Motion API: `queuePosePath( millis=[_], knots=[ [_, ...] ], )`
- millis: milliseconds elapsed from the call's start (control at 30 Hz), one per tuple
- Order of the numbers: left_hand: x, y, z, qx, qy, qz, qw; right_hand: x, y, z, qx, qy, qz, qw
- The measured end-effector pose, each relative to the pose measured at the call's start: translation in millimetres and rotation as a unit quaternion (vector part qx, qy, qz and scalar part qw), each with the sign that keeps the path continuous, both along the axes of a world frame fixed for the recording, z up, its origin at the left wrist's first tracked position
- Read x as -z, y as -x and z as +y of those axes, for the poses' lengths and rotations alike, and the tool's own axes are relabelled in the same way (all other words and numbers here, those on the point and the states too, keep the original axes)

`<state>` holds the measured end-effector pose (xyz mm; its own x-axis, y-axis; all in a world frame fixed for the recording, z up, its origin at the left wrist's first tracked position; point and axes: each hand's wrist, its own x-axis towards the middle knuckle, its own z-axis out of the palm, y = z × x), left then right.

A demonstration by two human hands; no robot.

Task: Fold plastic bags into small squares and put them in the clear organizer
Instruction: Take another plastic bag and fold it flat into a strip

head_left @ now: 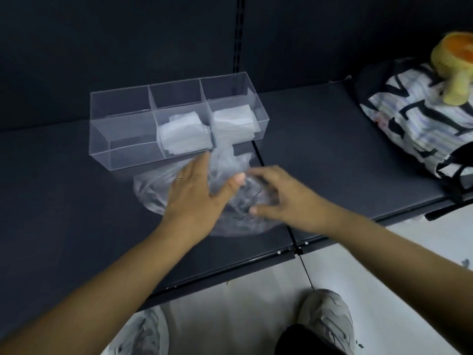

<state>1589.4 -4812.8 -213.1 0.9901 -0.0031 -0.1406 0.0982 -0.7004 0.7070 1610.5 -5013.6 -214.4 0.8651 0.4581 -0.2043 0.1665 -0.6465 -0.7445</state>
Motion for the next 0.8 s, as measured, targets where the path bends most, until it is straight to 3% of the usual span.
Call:
queuePosePath(
  millis=[67,167,333,500,600,800],
  knots=[
    [3.6,-5.6,-0.4,-0.021,0.004,0.047,0.999,4.0,18.1,13.1,-0.064,-0.002,-0.01,0.998],
    [14.9,-4.9,12.3,-0.055,0.019,0.022,0.998,8.0,36.8,18.8,-0.103,-0.011,-0.003,0.995],
    [9.1,7.6,23.3,-0.067,0.191,-0.013,0.979,-9.6,14.9,6.7,0.068,-0.081,-0.05,0.993],
    [-23.9,16.3,15.5,0.0,0.339,-0.045,0.94,-24.2,-8.7,0.1,-0.043,-0.111,0.095,0.988],
    [-34.2,16.7,19.6,-0.011,0.388,-0.039,0.921,-20.2,-5.9,-1.8,-0.022,-0.158,0.136,0.978],
    [-32.2,11.2,46.6,-0.096,0.418,-0.047,0.902,-19.2,-1.3,-28.8,0.115,-0.278,0.069,0.951]
  ],
)
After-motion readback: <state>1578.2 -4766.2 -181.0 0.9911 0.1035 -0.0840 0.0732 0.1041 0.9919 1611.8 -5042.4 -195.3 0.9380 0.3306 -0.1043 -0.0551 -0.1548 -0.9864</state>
